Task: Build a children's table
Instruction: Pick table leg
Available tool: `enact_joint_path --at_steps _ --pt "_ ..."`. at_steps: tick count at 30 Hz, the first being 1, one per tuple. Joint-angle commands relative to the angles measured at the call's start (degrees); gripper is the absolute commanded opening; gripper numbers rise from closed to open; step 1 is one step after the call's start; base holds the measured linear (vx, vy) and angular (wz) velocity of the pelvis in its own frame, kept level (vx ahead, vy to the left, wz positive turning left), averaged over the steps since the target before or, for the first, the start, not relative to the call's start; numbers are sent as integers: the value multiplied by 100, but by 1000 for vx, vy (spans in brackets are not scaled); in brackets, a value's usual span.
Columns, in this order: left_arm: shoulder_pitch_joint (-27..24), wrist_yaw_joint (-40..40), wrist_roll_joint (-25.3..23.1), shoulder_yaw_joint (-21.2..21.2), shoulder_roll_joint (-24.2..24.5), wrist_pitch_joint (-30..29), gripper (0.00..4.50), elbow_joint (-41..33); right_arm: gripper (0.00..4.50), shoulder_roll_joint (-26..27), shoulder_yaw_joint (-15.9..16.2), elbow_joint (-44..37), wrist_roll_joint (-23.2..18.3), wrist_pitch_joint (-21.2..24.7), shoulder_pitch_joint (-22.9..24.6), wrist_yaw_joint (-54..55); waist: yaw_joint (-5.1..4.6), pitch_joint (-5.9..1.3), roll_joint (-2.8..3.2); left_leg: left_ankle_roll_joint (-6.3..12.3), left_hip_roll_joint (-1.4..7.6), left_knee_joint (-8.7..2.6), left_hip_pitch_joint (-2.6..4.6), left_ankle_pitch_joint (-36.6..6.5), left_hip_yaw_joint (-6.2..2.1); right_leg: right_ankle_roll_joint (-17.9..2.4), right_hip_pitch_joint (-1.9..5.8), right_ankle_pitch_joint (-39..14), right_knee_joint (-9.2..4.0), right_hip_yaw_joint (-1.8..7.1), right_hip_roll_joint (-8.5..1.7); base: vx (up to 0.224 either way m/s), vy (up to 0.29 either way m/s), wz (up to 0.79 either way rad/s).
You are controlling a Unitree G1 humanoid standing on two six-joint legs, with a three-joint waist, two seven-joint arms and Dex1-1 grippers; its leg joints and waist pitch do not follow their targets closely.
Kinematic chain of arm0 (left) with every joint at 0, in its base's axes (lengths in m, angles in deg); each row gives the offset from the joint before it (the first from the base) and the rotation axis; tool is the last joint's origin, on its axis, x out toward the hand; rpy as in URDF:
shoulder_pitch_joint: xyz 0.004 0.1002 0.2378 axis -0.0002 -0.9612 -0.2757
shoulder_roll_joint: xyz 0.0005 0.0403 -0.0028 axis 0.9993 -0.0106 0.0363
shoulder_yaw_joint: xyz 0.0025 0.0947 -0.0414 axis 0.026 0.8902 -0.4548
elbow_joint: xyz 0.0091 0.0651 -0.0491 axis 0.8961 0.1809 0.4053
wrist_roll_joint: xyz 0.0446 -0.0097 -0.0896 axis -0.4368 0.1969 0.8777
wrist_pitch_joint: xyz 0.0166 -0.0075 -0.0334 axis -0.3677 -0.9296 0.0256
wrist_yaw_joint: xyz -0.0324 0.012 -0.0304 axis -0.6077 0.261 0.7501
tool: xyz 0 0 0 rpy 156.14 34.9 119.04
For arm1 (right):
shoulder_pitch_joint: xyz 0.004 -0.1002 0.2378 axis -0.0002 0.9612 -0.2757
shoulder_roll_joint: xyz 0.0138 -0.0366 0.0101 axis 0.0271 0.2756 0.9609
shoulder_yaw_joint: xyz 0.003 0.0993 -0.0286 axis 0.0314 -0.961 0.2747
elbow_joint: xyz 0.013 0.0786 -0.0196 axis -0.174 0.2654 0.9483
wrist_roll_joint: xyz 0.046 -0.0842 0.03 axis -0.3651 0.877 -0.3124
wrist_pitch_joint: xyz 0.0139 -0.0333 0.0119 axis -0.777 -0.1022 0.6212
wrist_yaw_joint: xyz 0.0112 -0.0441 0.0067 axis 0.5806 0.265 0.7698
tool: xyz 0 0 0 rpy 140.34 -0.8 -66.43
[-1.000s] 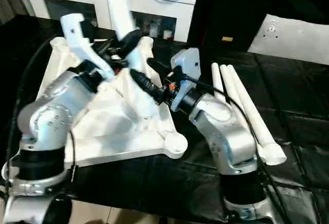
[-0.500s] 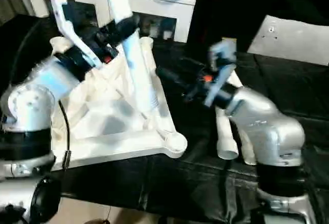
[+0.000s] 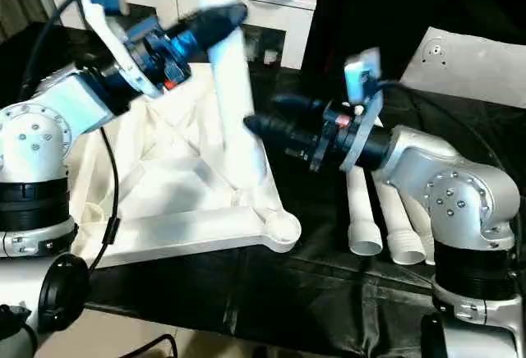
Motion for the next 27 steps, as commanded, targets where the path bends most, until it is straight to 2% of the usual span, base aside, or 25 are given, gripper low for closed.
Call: enact_joint_path --at_steps 1,3,4,5,10,11,12,20,21,27 --pt "156 176 101 108 46 -72 180 -49 432 -96 96 -75 -78 76 -146 -67 27 -431 -25 286 175 -375 -33 26 37 -382 457 -2158 -443 238 -376 0 0 0" --pt "170 242 88 155 57 -113 180 -52 410 -101 156 -56 -16 79 -167 -102 23 -432 -44 264 173 -374 -40 19 42 -368 459 -2176 -447 239 -378 0 0 0" --pt "175 284 73 191 60 -128 180 -62 400 -107 185 -51 6 86 -166 -123 20 -433 -73 262 176 -373 -48 31 44 -359 463 -2165 -445 242 -378 0 0 0" --pt "177 301 66 201 60 -133 180 -65 387 -111 193 -50 11 89 -166 -132 33 -433 -56 250 179 -375 -42 33 40 -346 459 -2188 -439 244 -384 0 0 0" --pt "232 408 114 267 28 -165 180 -101 343 -205 413 -108 108 83 -149 -264 30 -436 -91 229 185 -374 -49 61 36 -365 465 -2087 -428 242 -382 0 0 0" --pt "240 430 121 283 31 -168 180 -105 331 -205 434 -108 110 86 -152 -269 37 -434 -70 218 185 -376 -46 48 35 -363 463 -2114 -429 245 -389 0 0 0" --pt "262 491 135 325 37 -169 180 -104 324 -219 510 -97 119 68 -161 -286 37 -434 -101 222 179 -371 -48 35 43 -341 462 -2154 -442 246 -385 0 0 0" --pt "313 690 106 447 16 -152 180 -103 259 -244 732 -82 223 -2 -163 -405 45 -431 -103 213 187 -374 -46 37 37 -319 458 -2179 -438 242 -385 0 0 0" --pt "316 692 103 455 4 -151 180 -114 237 -242 759 -81 237 -16 -161 -423 47 -433 -102 207 184 -373 -54 44 36 -309 465 -2188 -436 242 -386 0 0 0" --pt "331 756 110 537 -48 -120 180 -178 201 -214 884 -58 332 -86 -113 -489 53 -435 -126 202 184 -371 -56 61 39 -268 461 -2231 -440 243 -388 0 0 0"
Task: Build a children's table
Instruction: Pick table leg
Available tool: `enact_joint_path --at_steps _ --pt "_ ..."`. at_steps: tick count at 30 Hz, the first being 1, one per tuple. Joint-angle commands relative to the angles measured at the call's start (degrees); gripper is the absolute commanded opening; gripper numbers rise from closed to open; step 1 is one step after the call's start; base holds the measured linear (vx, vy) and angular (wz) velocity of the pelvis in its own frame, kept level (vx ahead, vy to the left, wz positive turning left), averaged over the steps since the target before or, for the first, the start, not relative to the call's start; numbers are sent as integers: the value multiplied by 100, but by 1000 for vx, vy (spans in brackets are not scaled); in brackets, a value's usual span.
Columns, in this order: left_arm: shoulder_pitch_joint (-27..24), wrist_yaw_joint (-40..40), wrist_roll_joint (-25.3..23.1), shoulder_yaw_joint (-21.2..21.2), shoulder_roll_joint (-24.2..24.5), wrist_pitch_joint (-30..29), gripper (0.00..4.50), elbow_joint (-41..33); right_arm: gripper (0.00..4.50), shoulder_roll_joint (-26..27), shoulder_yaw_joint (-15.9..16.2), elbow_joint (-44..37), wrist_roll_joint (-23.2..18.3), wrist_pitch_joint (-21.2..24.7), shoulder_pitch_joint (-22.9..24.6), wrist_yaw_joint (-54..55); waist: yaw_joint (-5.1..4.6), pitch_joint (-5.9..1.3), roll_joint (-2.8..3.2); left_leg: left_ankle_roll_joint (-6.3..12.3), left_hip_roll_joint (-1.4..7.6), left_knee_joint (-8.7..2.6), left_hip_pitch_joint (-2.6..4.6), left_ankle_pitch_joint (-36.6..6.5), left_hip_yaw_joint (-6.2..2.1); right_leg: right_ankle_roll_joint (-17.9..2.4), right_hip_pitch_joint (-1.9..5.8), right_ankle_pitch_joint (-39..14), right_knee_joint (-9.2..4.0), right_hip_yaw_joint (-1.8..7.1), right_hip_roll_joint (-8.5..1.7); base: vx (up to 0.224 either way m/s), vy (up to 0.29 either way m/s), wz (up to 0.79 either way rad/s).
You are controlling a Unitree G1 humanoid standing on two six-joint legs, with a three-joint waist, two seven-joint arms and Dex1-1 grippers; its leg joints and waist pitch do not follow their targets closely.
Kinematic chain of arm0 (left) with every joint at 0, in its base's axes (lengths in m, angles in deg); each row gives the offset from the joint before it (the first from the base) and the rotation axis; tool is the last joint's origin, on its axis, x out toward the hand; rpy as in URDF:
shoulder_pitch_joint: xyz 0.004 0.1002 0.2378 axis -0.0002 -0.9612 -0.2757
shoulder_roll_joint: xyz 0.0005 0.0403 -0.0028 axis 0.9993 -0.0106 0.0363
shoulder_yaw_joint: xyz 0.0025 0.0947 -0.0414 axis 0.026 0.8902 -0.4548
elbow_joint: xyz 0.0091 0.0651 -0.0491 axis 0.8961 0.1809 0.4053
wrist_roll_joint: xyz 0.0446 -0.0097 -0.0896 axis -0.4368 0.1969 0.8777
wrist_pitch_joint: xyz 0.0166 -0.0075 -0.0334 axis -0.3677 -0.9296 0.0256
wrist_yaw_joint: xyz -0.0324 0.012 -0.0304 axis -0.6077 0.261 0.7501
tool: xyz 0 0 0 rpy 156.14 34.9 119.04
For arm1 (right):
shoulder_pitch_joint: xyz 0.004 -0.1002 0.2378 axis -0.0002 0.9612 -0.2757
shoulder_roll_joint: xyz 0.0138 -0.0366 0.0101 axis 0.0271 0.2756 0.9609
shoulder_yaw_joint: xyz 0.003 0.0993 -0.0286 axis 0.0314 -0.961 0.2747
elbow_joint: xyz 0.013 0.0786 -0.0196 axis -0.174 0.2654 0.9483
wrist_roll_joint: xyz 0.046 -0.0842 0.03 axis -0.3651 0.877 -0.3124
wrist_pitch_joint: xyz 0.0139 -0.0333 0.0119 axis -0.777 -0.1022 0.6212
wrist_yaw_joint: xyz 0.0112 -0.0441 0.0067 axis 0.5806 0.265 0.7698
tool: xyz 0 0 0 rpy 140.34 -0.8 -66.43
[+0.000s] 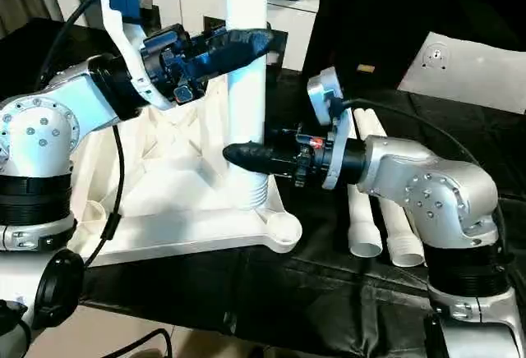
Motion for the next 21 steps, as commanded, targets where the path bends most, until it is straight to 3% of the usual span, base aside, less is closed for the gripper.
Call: enact_joint_path --at_steps 1,6,15,18,21 --pt "224 146 82 136 -105 5 180 -186 198 -73 97 -11 143 -43 -48 27 22 -428 -38 209 185 -371 -49 59 38 -272 458 -2224 -437 246 -384 0 0 0" --pt "200 138 63 161 -135 19 180 -238 192 -47 161 -13 223 -170 16 -3 26 -426 -64 205 192 -372 -50 62 39 -271 457 -2215 -438 245 -384 0 0 0" --pt "69 -168 -151 210 -137 125 179 -388 192 216 83 11 368 -500 155 262 32 -427 -50 169 210 -382 -43 53 28 -340 456 -2091 -414 249 -397 0 0 0" --pt "17 -383 -368 232 -171 236 249 -355 192 385 32 27 481 -631 188 520 30 -430 -42 119 209 -381 -37 35 26 -334 451 -2097 -416 249 -398 0 0 0" --pt "-85 -509 -735 419 -148 403 254 -379 192 513 -10 41 591 -751 203 718 20 -428 -39 100 208 -391 -45 39 22 -282 455 -2074 -427 250 -391 0 0 0"
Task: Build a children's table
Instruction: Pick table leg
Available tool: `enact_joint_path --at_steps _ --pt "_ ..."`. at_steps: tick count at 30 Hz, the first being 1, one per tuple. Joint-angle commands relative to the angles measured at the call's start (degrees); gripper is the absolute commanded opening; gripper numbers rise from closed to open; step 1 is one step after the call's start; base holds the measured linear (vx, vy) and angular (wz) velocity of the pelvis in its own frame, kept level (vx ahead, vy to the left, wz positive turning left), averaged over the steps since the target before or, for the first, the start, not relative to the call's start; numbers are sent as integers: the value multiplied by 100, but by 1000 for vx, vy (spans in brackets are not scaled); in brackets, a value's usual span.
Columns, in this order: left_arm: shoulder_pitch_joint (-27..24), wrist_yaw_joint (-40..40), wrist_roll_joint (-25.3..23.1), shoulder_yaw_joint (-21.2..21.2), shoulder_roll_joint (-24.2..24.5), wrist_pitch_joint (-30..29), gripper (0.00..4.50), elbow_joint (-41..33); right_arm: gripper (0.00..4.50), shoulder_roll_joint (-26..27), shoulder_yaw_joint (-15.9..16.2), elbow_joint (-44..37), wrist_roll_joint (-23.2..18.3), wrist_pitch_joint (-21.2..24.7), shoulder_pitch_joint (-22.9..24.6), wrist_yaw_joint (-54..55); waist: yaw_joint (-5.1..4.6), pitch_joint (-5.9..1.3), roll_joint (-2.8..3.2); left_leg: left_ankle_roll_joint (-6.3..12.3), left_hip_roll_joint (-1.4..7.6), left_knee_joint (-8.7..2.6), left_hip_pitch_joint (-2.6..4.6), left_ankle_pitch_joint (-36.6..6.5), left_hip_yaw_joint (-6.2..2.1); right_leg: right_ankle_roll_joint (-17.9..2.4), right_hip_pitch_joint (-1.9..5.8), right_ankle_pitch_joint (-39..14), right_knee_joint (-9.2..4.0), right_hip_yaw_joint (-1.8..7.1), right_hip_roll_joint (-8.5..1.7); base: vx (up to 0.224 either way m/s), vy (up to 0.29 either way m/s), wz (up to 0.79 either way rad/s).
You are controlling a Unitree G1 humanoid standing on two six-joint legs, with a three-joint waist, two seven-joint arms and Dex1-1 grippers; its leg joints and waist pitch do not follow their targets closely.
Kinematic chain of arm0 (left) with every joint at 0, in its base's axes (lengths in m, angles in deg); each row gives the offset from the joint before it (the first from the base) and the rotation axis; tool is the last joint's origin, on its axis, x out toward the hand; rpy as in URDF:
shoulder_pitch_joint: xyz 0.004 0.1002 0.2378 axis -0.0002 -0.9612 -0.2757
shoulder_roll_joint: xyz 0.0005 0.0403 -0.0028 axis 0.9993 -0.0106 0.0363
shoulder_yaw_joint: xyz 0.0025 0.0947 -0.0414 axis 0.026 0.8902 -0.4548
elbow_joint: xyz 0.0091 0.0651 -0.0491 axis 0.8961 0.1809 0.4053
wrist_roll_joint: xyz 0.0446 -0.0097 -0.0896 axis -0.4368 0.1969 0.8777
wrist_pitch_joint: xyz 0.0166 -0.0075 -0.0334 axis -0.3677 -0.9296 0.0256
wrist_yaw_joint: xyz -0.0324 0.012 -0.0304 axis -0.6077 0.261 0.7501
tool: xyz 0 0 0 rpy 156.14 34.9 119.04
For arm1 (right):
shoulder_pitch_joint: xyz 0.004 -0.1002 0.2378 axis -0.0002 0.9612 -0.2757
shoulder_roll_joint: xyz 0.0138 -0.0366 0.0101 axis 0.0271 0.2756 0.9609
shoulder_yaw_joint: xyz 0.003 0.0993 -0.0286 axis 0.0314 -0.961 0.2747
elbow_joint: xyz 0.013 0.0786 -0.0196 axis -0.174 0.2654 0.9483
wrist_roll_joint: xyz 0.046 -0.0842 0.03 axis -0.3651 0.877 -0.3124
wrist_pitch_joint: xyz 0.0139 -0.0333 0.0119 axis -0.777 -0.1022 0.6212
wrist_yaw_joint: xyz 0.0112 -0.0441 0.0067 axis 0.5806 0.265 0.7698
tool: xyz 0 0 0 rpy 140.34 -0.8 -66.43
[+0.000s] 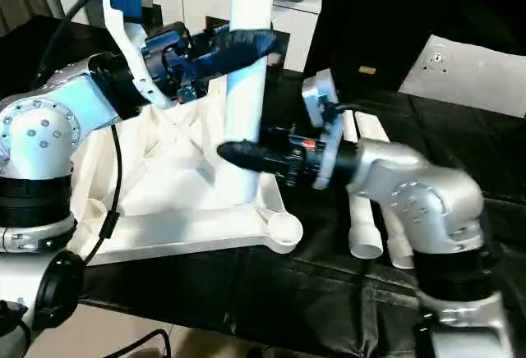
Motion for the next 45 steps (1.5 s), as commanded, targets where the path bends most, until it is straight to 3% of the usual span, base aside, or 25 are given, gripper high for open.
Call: enact_joint_path --at_steps 1,3,7,8,12,15,21,27,30,33,37,39,41,45 --pt "-155 -324 -462 323 -132 279 259 -175 192 58 -87 48 194 -173 41 312 -2 -428 54 94 212 -393 -40 11 18 -280 454 -2053 -423 257 -394 0 0 0" --pt "-236 -557 -634 356 -228 429 276 -216 192 102 -99 62 245 -212 44 415 -16 -432 24 89 207 -391 -45 -34 24 -257 465 -2081 -435 253 -388 0 0 0" --pt "-374 -1211 -897 291 -545 698 276 -316 192 157 -61 48 369 -286 96 572 -20 -436 18 116 201 -384 -58 -45 21 -214 468 -2063 -447 248 -382 0 0 0" --pt "-395 -1314 -919 275 -603 718 244 -339 192 164 -53 40 386 -296 109 595 -23 -441 26 115 210 -383 -60 -37 16 -235 474 -1992 -432 250 -380 0 0 0" --pt "-516 -2150 -1251 174 -928 832 237 -483 192 249 -23 27 541 -380 175 750 -39 -433 29 155 206 -377 -70 -80 11 -243 470 -1974 -442 239 -370 0 0 0" --pt "-566 -2510 -1304 60 -1119 871 200 -536 191 275 -5 32 580 -416 188 790 -57 -436 13 188 183 -368 -79 -138 16 -163 474 -2113 -465 232 -360 0 0 0" --pt "-718 -2761 -1382 173 -1287 818 182 -659 191 329 30 50 660 -481 189 825 -95 -435 8 259 175 -366 -77 -196 4 -15 441 -2291 -504 210 -347 0 0 0" --pt "-706 -2928 -1628 285 -1330 961 180 -674 191 385 45 58 735 -563 186 837 -108 -436 28 278 188 -370 -74 -185 -6 -28 435 -2202 -499 209 -351 0 0 0" --pt "-654 -2824 -1596 289 -1266 949 180 -663 191 398 62 68 851 -615 172 917 -107 -436 32 273 183 -372 -78 -180 -7 -67 440 -2157 -492 211 -352 0 0 0" --pt "-551 -2573 -1541 234 -1086 972 180 -511 264 457 -77 165 688 -528 130 866 -107 -431 29 284 179 -376 -66 -197 -3 -75 430 -2196 -497 214 -358 0 0 0" --pt "-414 -1905 -1217 86 -868 1002 180 -369 288 193 -134 193 474 -345 68 474 -104 -439 42 290 173 -376 -50 -201 -5 -91 449 -2114 -493 215 -353 0 0 0" --pt "-402 -1817 -1192 88 -839 1013 180 -360 306 161 -137 204 459 -324 57 421 -96 -440 64 297 197 -381 -50 -137 -15 -193 447 -1936 -458 223 -363 0 0 0" --pt "-361 -1331 -1017 120 -661 959 180 -338 319 -113 -118 212 335 -144 22 -10 -93 -443 35 343 199 -383 -47 -109 -10 -291 463 -1833 -444 232 -365 0 0 0" --pt "-285 -979 -732 64 -579 817 180 -304 365 -323 -79 297 325 -82 -37 -291 -63 -434 43 354 213 -375 -50 -49 0 -550 469 -1704 -414 243 -394 0 0 0"
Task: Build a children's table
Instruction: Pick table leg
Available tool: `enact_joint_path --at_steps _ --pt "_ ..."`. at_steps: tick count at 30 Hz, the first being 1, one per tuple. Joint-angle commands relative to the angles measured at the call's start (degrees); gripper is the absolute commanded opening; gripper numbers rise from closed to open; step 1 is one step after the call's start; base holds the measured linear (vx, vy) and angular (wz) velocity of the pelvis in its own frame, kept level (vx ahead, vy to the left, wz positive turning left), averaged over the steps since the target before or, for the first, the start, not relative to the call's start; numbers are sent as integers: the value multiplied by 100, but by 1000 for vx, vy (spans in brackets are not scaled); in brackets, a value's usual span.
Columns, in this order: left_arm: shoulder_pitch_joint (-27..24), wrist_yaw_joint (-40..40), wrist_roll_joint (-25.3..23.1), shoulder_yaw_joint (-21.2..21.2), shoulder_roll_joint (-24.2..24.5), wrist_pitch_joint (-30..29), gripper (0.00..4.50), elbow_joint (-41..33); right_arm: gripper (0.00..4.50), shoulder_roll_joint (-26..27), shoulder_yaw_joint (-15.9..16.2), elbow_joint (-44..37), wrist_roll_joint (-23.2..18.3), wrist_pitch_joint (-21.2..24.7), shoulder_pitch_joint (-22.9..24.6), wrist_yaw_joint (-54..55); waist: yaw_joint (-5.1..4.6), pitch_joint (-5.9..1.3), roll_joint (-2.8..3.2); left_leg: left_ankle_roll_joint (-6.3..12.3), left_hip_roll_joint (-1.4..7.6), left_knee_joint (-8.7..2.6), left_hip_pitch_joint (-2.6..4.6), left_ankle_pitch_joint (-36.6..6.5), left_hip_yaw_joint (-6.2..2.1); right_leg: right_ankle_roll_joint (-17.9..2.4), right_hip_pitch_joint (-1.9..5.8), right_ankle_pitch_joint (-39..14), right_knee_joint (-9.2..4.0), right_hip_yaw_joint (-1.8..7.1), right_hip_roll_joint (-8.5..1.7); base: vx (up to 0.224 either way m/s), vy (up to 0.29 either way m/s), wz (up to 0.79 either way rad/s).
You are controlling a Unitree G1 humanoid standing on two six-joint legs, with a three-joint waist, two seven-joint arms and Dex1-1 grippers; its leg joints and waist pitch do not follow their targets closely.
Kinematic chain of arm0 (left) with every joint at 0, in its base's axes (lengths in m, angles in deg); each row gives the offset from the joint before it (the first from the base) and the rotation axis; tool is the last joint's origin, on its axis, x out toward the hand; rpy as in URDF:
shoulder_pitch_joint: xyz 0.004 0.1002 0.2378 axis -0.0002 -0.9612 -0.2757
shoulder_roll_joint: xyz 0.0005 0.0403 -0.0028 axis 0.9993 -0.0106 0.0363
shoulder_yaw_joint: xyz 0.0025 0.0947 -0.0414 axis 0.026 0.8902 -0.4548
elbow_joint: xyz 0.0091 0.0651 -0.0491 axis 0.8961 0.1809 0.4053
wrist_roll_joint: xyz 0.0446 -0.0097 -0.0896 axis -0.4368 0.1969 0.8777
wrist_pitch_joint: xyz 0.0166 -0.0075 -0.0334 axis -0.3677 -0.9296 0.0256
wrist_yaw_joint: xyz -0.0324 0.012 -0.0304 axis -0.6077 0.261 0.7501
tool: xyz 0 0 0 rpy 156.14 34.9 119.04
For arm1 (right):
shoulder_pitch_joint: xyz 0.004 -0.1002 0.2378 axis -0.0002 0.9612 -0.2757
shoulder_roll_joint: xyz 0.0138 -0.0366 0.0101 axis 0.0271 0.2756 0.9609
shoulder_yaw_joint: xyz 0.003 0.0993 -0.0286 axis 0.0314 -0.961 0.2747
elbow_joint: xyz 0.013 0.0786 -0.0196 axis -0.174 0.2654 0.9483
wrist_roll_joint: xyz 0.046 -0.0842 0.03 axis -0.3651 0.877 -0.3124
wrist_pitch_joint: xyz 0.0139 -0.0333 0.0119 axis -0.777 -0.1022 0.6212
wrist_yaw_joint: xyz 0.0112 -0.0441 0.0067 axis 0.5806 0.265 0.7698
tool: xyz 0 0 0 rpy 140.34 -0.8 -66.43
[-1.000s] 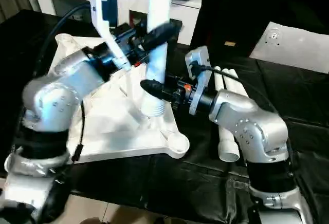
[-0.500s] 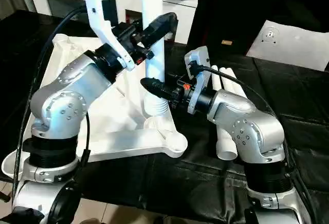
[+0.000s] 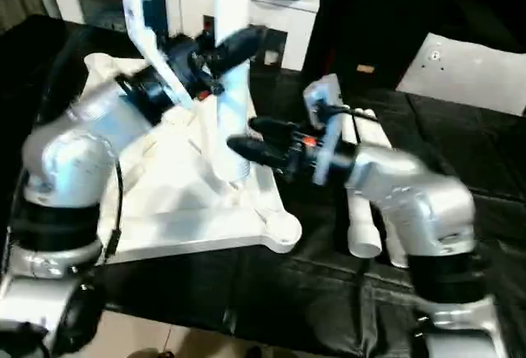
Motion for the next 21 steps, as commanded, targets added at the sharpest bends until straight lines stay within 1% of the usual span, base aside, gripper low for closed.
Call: enact_joint_path --at_steps 1,2,3,4,5,6,7,8,10,14,15,16,17,21 --pt "150 396 259 45 50 -130 180 -49 365 -181 -25 115 -34 67 -120 -220 19 -433 35 343 204 -372 -44 -65 14 -554 473 -1749 -417 250 -394 0 0 0" --pt "183 609 359 71 103 -189 180 -70 374 -261 7 191 -46 87 -164 -320 21 -428 40 325 209 -378 -40 -79 15 -576 472 -1804 -413 251 -395 0 0 0" --pt "191 661 376 81 116 -198 180 -77 384 -278 15 209 -51 94 -176 -342 23 -426 27 312 201 -374 -33 -124 22 -551 473 -1916 -426 250 -392 0 0 0" --pt "211 829 448 124 155 -259 180 -111 392 -335 40 248 -104 146 -211 -454 26 -425 33 309 202 -375 -34 -123 21 -541 473 -1951 -429 251 -394 0 0 0" --pt "224 1033 537 186 204 -333 180 -146 396 -374 63 270 -155 172 -244 -596 25 -428 1 312 198 -371 -33 -134 25 -523 475 -2009 -435 249 -390 0 0 0" --pt "229 1121 558 227 229 -355 180 -158 396 -368 57 289 -186 210 -266 -614 30 -426 9 323 194 -370 -39 -124 25 -500 473 -2056 -434 251 -392 0 0 0" --pt "231 1307 602 318 289 -411 180 -188 396 -355 54 319 -224 262 -303 -630 28 -422 6 323 200 -376 -44 -118 22 -484 472 -2079 -439 250 -396 0 0 0" --pt "232 1404 598 377 332 -420 180 -203 397 -365 75 326 -216 259 -317 -667 27 -425 11 315 211 -376 -34 -110 17 -485 469 -2087 -432 249 -399 0 0 0" --pt "244 1507 590 450 384 -431 180 -198 397 -386 121 339 -187 238 -338 -763 26 -422 20 291 217 -376 -31 -124 17 -495 459 -2114 -435 246 -398 0 0 0" --pt "295 1609 567 520 408 -467 180 -128 397 -395 178 380 -181 214 -374 -919 28 -428 13 265 213 -373 -35 -94 22 -520 468 -2045 -421 250 -397 0 0 0" --pt "320 1662 544 542 404 -461 180 -81 397 -393 220 377 -171 169 -382 -1026 31 -424 34 254 220 -377 -32 -99 20 -529 463 -2032 -427 251 -397 0 0 0" --pt "329 1676 540 551 400 -458 180 -62 397 -391 241 367 -153 130 -377 -1059 28 -425 28 247 221 -376 -32 -109 20 -531 465 -2030 -424 250 -396 0 0 0" --pt "331 1687 538 557 398 -457 180 -51 397 -388 258 356 -135 95 -368 -1078 37 -425 36 245 217 -377 -34 -114 20 -531 467 -2017 -423 251 -397 0 0 0" --pt "332 1739 535 635 371 -442 180 -47 397 -373 331 317 -158 93 -299 -1159 45 -429 30 239 225 -376 -31 -108 19 -585 474 -1919 -412 254 -404 0 0 0"
